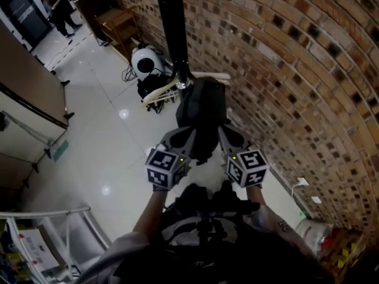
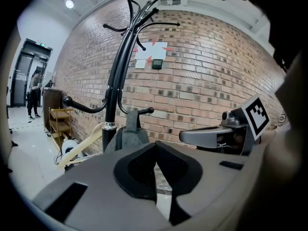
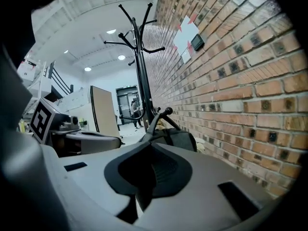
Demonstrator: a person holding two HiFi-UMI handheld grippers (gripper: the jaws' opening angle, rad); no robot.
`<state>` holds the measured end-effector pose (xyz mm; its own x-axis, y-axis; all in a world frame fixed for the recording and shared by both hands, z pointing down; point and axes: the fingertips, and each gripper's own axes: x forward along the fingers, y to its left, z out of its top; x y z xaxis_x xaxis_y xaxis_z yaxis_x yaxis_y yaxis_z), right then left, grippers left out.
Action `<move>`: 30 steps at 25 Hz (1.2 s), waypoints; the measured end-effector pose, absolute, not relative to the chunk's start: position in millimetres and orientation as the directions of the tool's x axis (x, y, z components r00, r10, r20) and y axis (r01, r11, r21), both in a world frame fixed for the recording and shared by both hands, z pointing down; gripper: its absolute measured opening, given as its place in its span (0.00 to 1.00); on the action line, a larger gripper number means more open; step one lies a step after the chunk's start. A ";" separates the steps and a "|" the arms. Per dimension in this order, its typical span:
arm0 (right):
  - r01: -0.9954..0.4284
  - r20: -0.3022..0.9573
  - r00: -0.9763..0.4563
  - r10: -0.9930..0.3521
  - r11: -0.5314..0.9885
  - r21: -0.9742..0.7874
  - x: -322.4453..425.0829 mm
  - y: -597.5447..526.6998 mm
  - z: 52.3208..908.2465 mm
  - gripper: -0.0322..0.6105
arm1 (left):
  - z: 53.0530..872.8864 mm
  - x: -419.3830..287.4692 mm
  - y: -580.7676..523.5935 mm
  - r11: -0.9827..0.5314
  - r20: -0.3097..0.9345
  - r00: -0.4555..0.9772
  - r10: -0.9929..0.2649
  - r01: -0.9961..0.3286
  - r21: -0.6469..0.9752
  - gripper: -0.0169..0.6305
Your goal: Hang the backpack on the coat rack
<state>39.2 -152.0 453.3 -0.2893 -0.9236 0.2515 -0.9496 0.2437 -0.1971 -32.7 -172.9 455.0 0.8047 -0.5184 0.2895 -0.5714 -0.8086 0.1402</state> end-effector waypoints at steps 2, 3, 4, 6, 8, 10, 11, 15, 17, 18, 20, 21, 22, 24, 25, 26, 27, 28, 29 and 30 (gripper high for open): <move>-0.947 0.253 -0.301 -0.919 0.256 -0.195 36.0 -147.5 451.9 0.07 | 454.4 -30.1 -168.3 -0.805 0.284 0.804 -0.523 -0.575 0.145 0.03; -0.945 0.255 -0.308 -0.917 0.263 -0.195 35.1 -145.0 451.8 0.07 | 454.1 -28.2 -165.5 -0.802 0.281 0.803 -0.526 -0.578 0.149 0.03; -0.943 0.256 -0.314 -0.914 0.269 -0.195 34.5 -142.4 452.0 0.07 | 454.0 -26.3 -162.2 -0.799 0.278 0.801 -0.530 -0.581 0.154 0.03; -0.938 0.259 -0.332 -0.907 0.287 -0.195 32.8 -136.7 452.8 0.07 | 454.2 -23.2 -155.1 -0.791 0.274 0.797 -0.539 -0.591 0.162 0.03; -0.929 0.270 -0.358 -0.894 0.313 -0.198 31.3 -129.7 452.9 0.07 | 454.6 -20.4 -148.4 -0.778 0.272 0.788 -0.552 -0.604 0.171 0.03; -0.920 0.276 -0.381 -0.882 0.334 -0.203 32.7 -121.1 452.2 0.07 | 455.2 -16.0 -140.6 -0.762 0.271 0.777 -0.568 -0.621 0.182 0.03; -0.917 0.278 -0.390 -0.878 0.342 -0.207 34.3 -115.7 451.8 0.07 | 455.3 -13.2 -135.9 -0.754 0.270 0.770 -0.577 -0.630 0.186 0.03; -0.903 0.283 -0.422 -0.861 0.375 -0.208 43.5 -94.3 453.3 0.07 | 456.9 -0.7 -117.0 -0.718 0.266 0.739 -0.619 -0.670 0.189 0.03; -0.893 0.284 -0.447 -0.848 0.404 -0.199 46.8 -84.9 454.2 0.07 | 459.2 5.9 -106.3 -0.704 0.271 0.725 -0.633 -0.685 0.188 0.03; -0.886 0.281 -0.462 -0.841 0.421 -0.195 47.9 -80.7 455.0 0.07 | 462.2 8.7 -100.0 -0.700 0.282 0.720 -0.634 -0.689 0.186 0.03; -0.874 0.277 -0.484 -0.830 0.446 -0.192 49.2 -72.7 457.2 0.07 | 467.7 13.1 -89.0 -0.693 0.300 0.709 -0.638 -0.699 0.177 0.03; -0.870 0.278 -0.492 -0.825 0.455 -0.192 49.5 -69.0 458.5 0.07 | 468.3 14.6 -85.2 -0.688 0.297 0.704 -0.645 -0.704 0.174 0.03; -0.866 0.278 -0.500 -0.820 0.462 -0.193 49.7 -65.5 459.4 0.07 | 468.4 15.6 -82.0 -0.682 0.293 0.698 -0.653 -0.710 0.172 0.03; -0.858 0.273 -0.513 -0.814 0.476 -0.194 50.3 -60.0 460.3 0.07 | 469.9 16.4 -76.5 -0.671 0.292 0.687 -0.666 -0.722 0.168 0.03; -0.855 0.268 -0.518 -0.812 0.482 -0.194 50.8 -58.0 460.5 0.07 | 470.8 16.6 -74.2 -0.666 0.294 0.682 -0.670 -0.727 0.167 0.03; -0.852 0.265 -0.523 -0.810 0.487 -0.193 51.4 -56.1 460.8 0.07 | 471.4 16.9 -72.1 -0.662 0.296 0.677 -0.674 -0.731 0.165 0.03; -0.850 0.264 -0.527 -0.808 0.491 -0.194 52.0 -54.2 460.9 0.07 | 471.8 17.2 -69.9 -0.659 0.298 0.674 -0.676 -0.734 0.163 0.03; -0.848 0.264 -0.530 -0.806 0.494 -0.195 52.6 -52.2 460.8 0.07 | 472.1 17.6 -67.6 -0.657 0.302 0.671 -0.677 -0.736 0.161 0.03; -0.846 0.264 -0.533 -0.804 0.496 -0.195 53.3 -50.5 460.5 0.07 | 472.1 17.9 -65.3 -0.656 0.305 0.668 -0.678 -0.738 0.159 0.03; -0.844 0.263 -0.535 -0.803 0.499 -0.196 54.1 -49.2 459.9 0.07 | 472.0 18.0 -63.6 -0.653 0.308 0.666 -0.680 -0.740 0.158 0.03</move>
<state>54.1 -49.2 459.9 -0.5349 -0.8028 0.2633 -0.8445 0.4985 -0.1957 18.0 -63.6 472.0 0.6656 -0.6800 0.3076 -0.7404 -0.6534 0.1578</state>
